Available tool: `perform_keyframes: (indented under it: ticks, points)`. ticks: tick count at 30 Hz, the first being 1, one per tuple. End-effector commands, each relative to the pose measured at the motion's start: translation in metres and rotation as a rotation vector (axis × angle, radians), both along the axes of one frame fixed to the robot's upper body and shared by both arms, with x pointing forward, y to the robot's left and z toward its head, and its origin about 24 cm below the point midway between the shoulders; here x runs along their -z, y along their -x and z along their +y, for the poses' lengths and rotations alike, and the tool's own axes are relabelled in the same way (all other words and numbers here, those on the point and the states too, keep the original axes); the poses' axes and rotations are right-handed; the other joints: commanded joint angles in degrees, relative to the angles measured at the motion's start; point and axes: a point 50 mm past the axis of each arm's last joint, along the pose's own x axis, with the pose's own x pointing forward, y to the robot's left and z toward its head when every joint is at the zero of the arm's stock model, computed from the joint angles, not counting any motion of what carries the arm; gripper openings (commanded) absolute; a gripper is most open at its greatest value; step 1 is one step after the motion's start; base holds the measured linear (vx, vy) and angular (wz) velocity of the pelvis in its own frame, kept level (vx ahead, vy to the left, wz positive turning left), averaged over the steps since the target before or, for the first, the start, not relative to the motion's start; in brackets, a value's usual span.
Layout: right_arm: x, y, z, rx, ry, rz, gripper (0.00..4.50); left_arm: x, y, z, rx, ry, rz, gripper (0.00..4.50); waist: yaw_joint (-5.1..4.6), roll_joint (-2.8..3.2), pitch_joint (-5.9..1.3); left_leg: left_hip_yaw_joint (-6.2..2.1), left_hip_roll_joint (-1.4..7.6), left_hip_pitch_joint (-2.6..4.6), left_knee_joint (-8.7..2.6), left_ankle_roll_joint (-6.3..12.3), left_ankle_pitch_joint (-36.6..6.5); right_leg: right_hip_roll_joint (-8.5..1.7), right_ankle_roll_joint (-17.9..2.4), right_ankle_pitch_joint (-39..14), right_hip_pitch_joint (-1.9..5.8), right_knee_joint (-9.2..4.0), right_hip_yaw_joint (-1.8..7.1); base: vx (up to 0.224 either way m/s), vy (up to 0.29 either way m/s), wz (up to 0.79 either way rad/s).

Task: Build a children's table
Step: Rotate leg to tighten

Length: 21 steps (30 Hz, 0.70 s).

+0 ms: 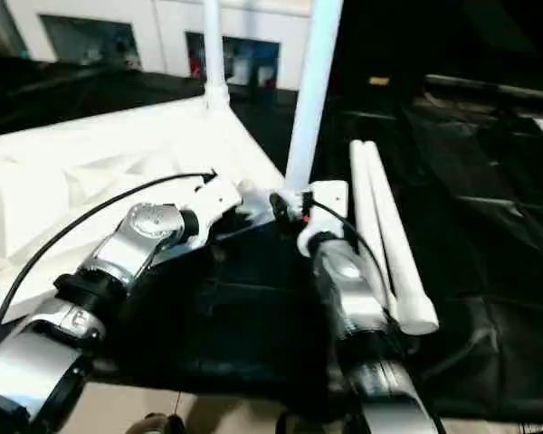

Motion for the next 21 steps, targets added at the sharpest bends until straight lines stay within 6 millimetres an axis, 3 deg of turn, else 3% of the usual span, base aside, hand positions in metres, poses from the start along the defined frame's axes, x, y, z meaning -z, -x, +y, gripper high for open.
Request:
perform_keyframes:
  ticks: [1, 2, 3, 5, 6, 8, 9, 10, 13, 14, 15, 16, 17, 18, 19, 20, 21]
  points:
    - [-0.004, 0.006, 0.003, -0.05, 0.0, -0.009, 3.92, -0.018, 0.001, -0.012, 0.048, 0.084, -0.065, 0.58, 0.15, -0.19, -4.88, -0.16, 1.26, 1.61, -3.12, 7.34, 0.56, -1.17, -15.31, 8.49, 3.83, -1.38, 1.1, 0.0, 0.0, 0.0]
    - [-0.004, 0.008, 0.002, -0.057, 0.004, -0.01, 3.92, -0.021, 0.001, -0.012, 0.049, 0.099, -0.078, 0.68, 0.06, -0.12, -4.81, -0.07, 1.22, 1.45, -2.93, 8.64, 2.32, -1.09, -16.46, 11.83, 3.86, -1.16, 1.02, 0.0, 0.0, 0.0]
    - [-0.003, 0.011, 0.002, -0.077, 0.018, -0.006, 3.92, -0.027, 0.001, -0.012, 0.044, 0.138, -0.089, 0.84, -0.03, -0.16, -4.7, 0.04, 1.26, 1.51, -2.9, 9.29, 1.39, -1.28, -17.24, 11.2, 3.78, -1.24, 1.01, 0.0, 0.0, 0.0]
    - [-0.001, 0.014, 0.004, -0.104, 0.035, 0.001, 3.92, -0.037, -0.001, -0.008, 0.011, 0.171, -0.121, 0.96, -0.14, -0.25, -4.46, 0.02, 1.34, 1.31, -3.11, 8.81, -1.11, -1.46, -16.67, 7.19, 4.08, -1.66, 1.03, 0.0, 0.0, 0.0]
    - [0.004, 0.018, 0.01, -0.149, 0.067, 0.022, 3.92, -0.05, -0.008, 0.007, -0.079, 0.177, -0.16, 1.01, -0.41, 0.01, -4.31, -0.03, 1.44, 1.31, -3.28, 7.95, -3.24, -1.44, -16.29, 4.02, 4.0, -1.95, 1.03, 0.0, 0.0, 0.0]
    - [0.005, 0.018, 0.01, -0.153, 0.07, 0.024, 3.92, -0.052, -0.008, 0.008, -0.088, 0.176, -0.165, 1.14, -0.66, 0.12, -3.98, -0.08, 1.54, 1.42, -3.57, 6.08, -7.09, -1.48, -15.36, -2.18, 3.73, -2.66, 1.04, 0.0, 0.0, 0.0]
    - [0.014, 0.021, 0.017, -0.181, 0.115, 0.082, 3.92, -0.065, -0.018, 0.052, -0.279, 0.107, -0.218, 1.42, -0.98, 0.24, -3.76, -0.27, 1.53, 1.33, -3.93, 3.82, -10.12, -1.32, -14.12, -7.02, 3.65, -2.96, 1.05, 0.0, 0.0, 0.0]
    - [0.014, 0.022, 0.018, -0.182, 0.118, 0.086, 3.92, -0.066, -0.019, 0.055, -0.294, 0.103, -0.22, 1.42, -1.16, 0.32, -3.81, -0.38, 1.52, 1.28, -4.02, 3.04, -10.51, -1.28, -13.53, -8.17, 3.72, -2.9, 0.98, 0.0, 0.0, 0.0]
    - [0.02, 0.021, 0.022, -0.186, 0.14, 0.127, 3.92, -0.076, -0.018, 0.113, -0.508, 0.015, -0.261, 1.58, -1.68, 0.43, -3.73, -0.48, 1.62, 1.47, -4.16, 0.58, -11.19, -1.09, -12.28, -9.38, 3.37, -2.91, 1.09, 0.0, 0.0, 0.0]
    - [0.022, 0.02, 0.023, -0.189, 0.154, 0.139, 3.92, -0.081, -0.014, 0.139, -0.595, -0.027, -0.282, 1.72, -1.7, 0.33, -3.74, -0.48, 1.64, 1.5, -4.16, 0.38, -10.78, -1.03, -12.11, -8.92, 3.37, -2.84, 1.1, 0.0, 0.0, 0.0]
    - [0.022, 0.02, 0.024, -0.19, 0.162, 0.143, 3.92, -0.084, -0.012, 0.15, -0.634, -0.045, -0.291, 1.82, -1.9, 0.72, -3.82, -0.49, 1.61, 1.55, -4.12, -0.2, -9.68, -0.9, -12.06, -7.21, 3.34, -2.55, 1.11, 0.0, 0.0, 0.0]
    - [0.023, 0.019, 0.025, -0.192, 0.168, 0.154, 3.92, -0.086, -0.008, 0.168, -0.694, -0.083, -0.3, 1.82, -1.96, 0.65, -3.81, -0.38, 1.64, 1.81, -4.02, -0.37, -8.88, -0.76, -12.29, -5.44, 3.19, -2.37, 1.15, 0.0, 0.0, 0.0]
    - [0.023, 0.019, 0.025, -0.192, 0.168, 0.154, 3.92, -0.086, -0.008, 0.168, -0.694, -0.083, -0.3, 1.82, -1.98, 0.68, -3.85, -0.31, 1.51, 1.83, -3.94, -0.2, -8.23, -0.66, -12.41, -4.42, 3.22, -2.34, 1.21, 0.0, 0.0, 0.0]
    - [0.025, 0.016, 0.028, -0.197, 0.177, 0.164, 3.92, -0.089, 0.004, 0.207, -0.828, -0.161, -0.309, 1.82, -1.66, 0.68, -3.93, -0.2, 1.58, 2.05, -3.87, 0.01, -6.79, -0.62, -12.98, -2.05, 3.17, -2.16, 1.25, 0.0, 0.0, 0.0]
    - [0.025, 0.016, 0.029, -0.198, 0.178, 0.165, 3.92, -0.09, 0.007, 0.213, -0.852, -0.173, -0.309, 1.82, -1.47, 0.57, -3.97, -0.19, 1.66, 2.11, -3.8, 0.17, -6.19, -0.68, -13.35, -1.0, 3.08, -1.85, 1.17, 0.0, 0.0, 0.0]
    - [0.025, 0.014, 0.03, -0.201, 0.18, 0.169, 3.92, -0.092, 0.013, 0.23, -0.914, -0.202, -0.311, 1.82, -1.55, 0.47, -3.86, -0.11, 1.45, 1.75, -3.87, 0.37, -5.56, -0.54, -13.25, -0.32, 3.21, -1.72, 1.2, 0.0, 0.0, 0.0]
    - [0.026, 0.013, 0.031, -0.202, 0.185, 0.171, 3.92, -0.093, 0.021, 0.25, -0.985, -0.247, -0.309, 1.82, -1.39, 0.61, -3.77, -0.17, 1.55, 1.99, -3.98, 0.05, -5.47, -0.63, -13.2, -0.49, 3.12, -1.77, 1.2, 0.0, 0.0, 0.0]
